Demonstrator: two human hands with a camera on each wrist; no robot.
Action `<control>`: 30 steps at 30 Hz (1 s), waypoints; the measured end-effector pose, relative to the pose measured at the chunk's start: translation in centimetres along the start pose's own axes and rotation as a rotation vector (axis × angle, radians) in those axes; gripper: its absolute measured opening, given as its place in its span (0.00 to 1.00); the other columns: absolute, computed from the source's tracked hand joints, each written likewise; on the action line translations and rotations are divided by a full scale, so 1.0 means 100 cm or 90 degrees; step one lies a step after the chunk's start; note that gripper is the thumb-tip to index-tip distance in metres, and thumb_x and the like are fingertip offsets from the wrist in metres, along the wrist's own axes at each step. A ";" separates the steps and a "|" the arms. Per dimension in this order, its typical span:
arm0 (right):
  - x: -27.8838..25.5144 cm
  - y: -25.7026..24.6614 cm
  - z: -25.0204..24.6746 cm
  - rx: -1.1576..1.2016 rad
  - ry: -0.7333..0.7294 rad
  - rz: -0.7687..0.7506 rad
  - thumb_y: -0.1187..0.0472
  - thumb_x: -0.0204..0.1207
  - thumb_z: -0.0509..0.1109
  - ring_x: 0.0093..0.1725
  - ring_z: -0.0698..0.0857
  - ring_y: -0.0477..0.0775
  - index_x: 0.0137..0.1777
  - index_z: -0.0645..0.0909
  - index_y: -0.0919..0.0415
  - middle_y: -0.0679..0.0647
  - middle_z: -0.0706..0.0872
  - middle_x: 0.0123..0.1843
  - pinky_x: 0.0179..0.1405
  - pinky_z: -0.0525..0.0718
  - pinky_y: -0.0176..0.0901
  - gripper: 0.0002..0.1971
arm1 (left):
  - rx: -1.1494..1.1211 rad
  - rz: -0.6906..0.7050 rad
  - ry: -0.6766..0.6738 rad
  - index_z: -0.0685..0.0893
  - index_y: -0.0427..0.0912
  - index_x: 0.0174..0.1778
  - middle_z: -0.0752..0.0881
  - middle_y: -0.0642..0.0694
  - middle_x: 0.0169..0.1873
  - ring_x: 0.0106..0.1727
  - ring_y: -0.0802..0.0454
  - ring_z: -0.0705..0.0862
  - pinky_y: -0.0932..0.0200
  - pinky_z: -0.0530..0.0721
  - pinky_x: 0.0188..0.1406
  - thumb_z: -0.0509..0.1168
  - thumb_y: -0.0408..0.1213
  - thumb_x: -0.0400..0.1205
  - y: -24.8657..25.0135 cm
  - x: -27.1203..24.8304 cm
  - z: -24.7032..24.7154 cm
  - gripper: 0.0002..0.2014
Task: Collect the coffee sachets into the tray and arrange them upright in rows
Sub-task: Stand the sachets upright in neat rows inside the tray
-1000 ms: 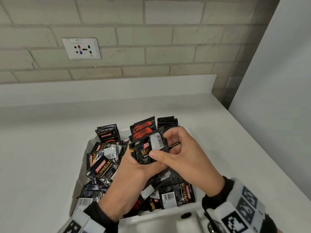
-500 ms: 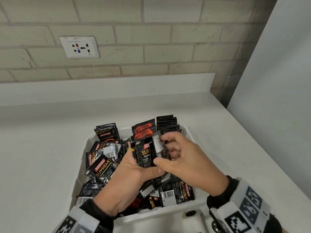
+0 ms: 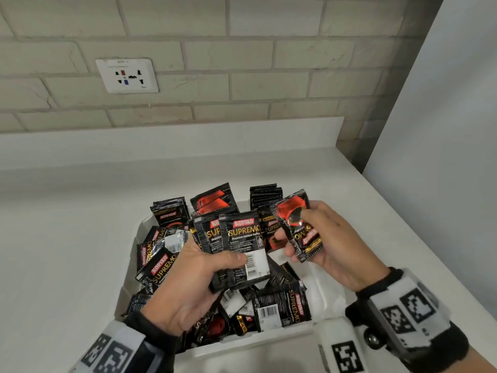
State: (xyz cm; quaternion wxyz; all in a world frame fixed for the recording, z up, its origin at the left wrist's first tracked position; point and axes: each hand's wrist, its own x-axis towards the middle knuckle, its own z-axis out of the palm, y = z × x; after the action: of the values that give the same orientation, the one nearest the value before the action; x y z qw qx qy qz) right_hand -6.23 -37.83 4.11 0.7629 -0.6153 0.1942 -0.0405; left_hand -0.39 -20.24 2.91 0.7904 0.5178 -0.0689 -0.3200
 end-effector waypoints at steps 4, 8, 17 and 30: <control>-0.001 -0.002 -0.010 0.047 -0.023 0.033 0.73 0.78 0.56 0.29 0.85 0.56 0.56 0.71 0.62 0.66 0.87 0.42 0.26 0.84 0.42 0.10 | 0.010 -0.009 0.019 0.79 0.30 0.52 0.90 0.34 0.39 0.38 0.40 0.90 0.51 0.90 0.31 0.67 0.17 0.57 -0.001 0.003 -0.003 0.25; 0.000 -0.007 -0.020 -0.092 -0.008 0.011 0.78 0.77 0.58 0.35 0.89 0.54 0.55 0.75 0.63 0.62 0.86 0.44 0.34 0.86 0.40 0.13 | 0.011 0.004 0.029 0.81 0.32 0.44 0.90 0.37 0.33 0.32 0.43 0.90 0.57 0.87 0.24 0.66 0.17 0.57 0.004 0.003 -0.005 0.19; 0.030 -0.033 -0.036 -0.688 0.056 -0.144 0.64 0.65 0.79 0.25 0.84 0.42 0.39 0.68 0.47 0.53 0.86 0.37 0.29 0.80 0.41 0.20 | 0.005 0.022 0.054 0.80 0.29 0.52 0.90 0.34 0.37 0.35 0.41 0.90 0.56 0.87 0.25 0.66 0.17 0.58 0.010 0.002 -0.016 0.24; 0.057 -0.041 -0.027 -0.937 -0.168 -0.161 0.62 0.74 0.69 0.36 0.73 0.43 0.46 0.70 0.48 0.47 0.79 0.41 0.36 0.72 0.34 0.10 | 0.029 0.022 0.070 0.80 0.35 0.44 0.90 0.39 0.32 0.33 0.44 0.90 0.51 0.90 0.29 0.66 0.18 0.55 0.008 0.004 -0.021 0.21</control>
State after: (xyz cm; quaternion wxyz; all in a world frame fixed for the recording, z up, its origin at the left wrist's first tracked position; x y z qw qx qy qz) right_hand -1.20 -43.06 6.18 0.1619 -0.9830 0.0061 0.0861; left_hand 1.24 -18.61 2.57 0.7864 0.5512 -0.0419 -0.2756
